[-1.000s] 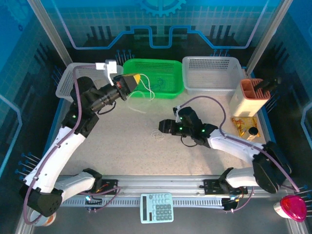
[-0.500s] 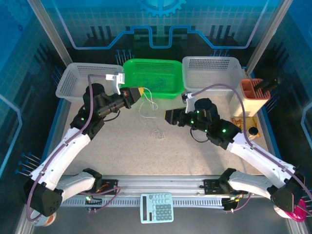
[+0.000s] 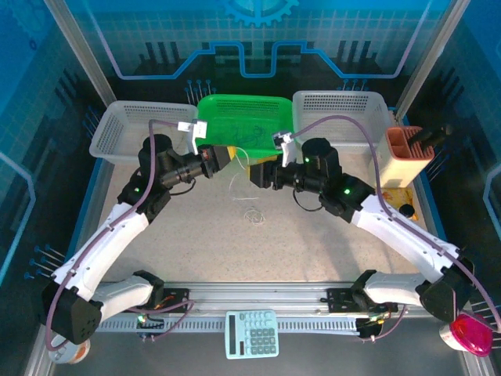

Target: Untangle the cables

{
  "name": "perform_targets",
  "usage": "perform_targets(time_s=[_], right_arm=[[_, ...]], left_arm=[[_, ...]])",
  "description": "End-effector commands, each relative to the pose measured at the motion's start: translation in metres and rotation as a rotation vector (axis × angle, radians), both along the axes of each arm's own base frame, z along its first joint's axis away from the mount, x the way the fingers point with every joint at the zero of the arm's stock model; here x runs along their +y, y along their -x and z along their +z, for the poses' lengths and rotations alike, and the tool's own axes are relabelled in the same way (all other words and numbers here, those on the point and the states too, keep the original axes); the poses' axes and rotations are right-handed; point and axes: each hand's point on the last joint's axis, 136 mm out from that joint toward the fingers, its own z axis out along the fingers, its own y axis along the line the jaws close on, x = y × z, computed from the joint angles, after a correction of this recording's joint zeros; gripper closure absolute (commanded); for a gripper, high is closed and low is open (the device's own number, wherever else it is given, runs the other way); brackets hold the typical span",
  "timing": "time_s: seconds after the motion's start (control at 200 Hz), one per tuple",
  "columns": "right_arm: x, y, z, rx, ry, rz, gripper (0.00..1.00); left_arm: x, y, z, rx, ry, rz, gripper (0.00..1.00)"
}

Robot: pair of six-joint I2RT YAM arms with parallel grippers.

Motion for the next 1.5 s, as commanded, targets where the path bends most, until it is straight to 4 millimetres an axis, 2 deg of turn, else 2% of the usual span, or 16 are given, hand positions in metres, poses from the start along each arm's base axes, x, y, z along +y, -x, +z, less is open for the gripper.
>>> perform_targets(time_s=[0.0, 0.125, 0.28, 0.415, 0.525, 0.555, 0.665, 0.77, 0.99, 1.055, 1.115, 1.185, 1.235, 1.326, 1.396, 1.496], right_arm=[[0.009, -0.003, 0.028, -0.047, -0.075, 0.044, 0.48], [0.015, -0.008, 0.026, -0.024, -0.092, 0.053, 0.53], [0.016, -0.013, 0.024, -0.007, -0.113, 0.046, 0.65], [0.009, -0.017, 0.026, -0.006, -0.118, 0.029, 0.87], [-0.002, -0.020, 0.028, -0.008, -0.124, 0.001, 0.88], [-0.004, -0.020, 0.028, -0.009, -0.127, -0.001, 1.00], [-0.012, -0.021, 0.032, -0.016, -0.133, -0.014, 1.00], [-0.019, -0.021, 0.044, -0.042, -0.143, -0.026, 1.00], [-0.034, -0.022, 0.100, -0.149, -0.205, -0.051, 1.00], [-0.037, -0.026, 0.113, -0.176, -0.203, -0.058, 1.00], [-0.040, -0.033, 0.119, -0.190, -0.188, -0.072, 1.00], [-0.047, -0.046, 0.119, -0.194, -0.164, -0.115, 1.00], [-0.057, -0.057, 0.118, -0.185, -0.153, -0.157, 1.00], [-0.080, -0.079, 0.116, -0.174, -0.142, -0.242, 1.00], [-0.100, -0.095, 0.116, -0.172, -0.129, -0.312, 1.00], [-0.131, -0.120, 0.112, -0.181, -0.085, -0.435, 1.00]], left_arm=[[-0.006, 0.004, 0.001, -0.009, 0.024, -0.047, 1.00], [-0.008, 0.006, 0.001, -0.009, 0.031, -0.056, 1.00], [-0.009, 0.006, 0.000, -0.006, 0.030, -0.064, 1.00], [-0.010, 0.006, -0.003, 0.000, 0.024, -0.067, 1.00], [-0.010, 0.005, -0.006, 0.006, 0.015, -0.064, 1.00], [-0.010, 0.005, -0.007, 0.008, 0.015, -0.063, 1.00], [-0.011, 0.004, -0.009, 0.013, 0.016, -0.068, 1.00], [-0.012, 0.003, -0.013, 0.021, 0.010, -0.072, 1.00], [-0.016, -0.002, -0.023, 0.046, 0.009, -0.082, 1.00], [-0.017, -0.003, -0.024, 0.051, 0.017, -0.083, 0.89], [-0.016, -0.003, -0.022, 0.046, 0.026, -0.079, 0.70], [-0.016, -0.004, -0.020, 0.038, 0.032, -0.074, 0.55], [-0.015, -0.004, -0.018, 0.033, 0.032, -0.069, 0.41], [-0.012, -0.002, -0.016, 0.026, 0.027, -0.056, 0.22], [-0.008, -0.001, -0.015, 0.023, 0.025, -0.031, 0.02], [-0.001, 0.000, -0.015, 0.015, 0.025, 0.012, 0.01]])
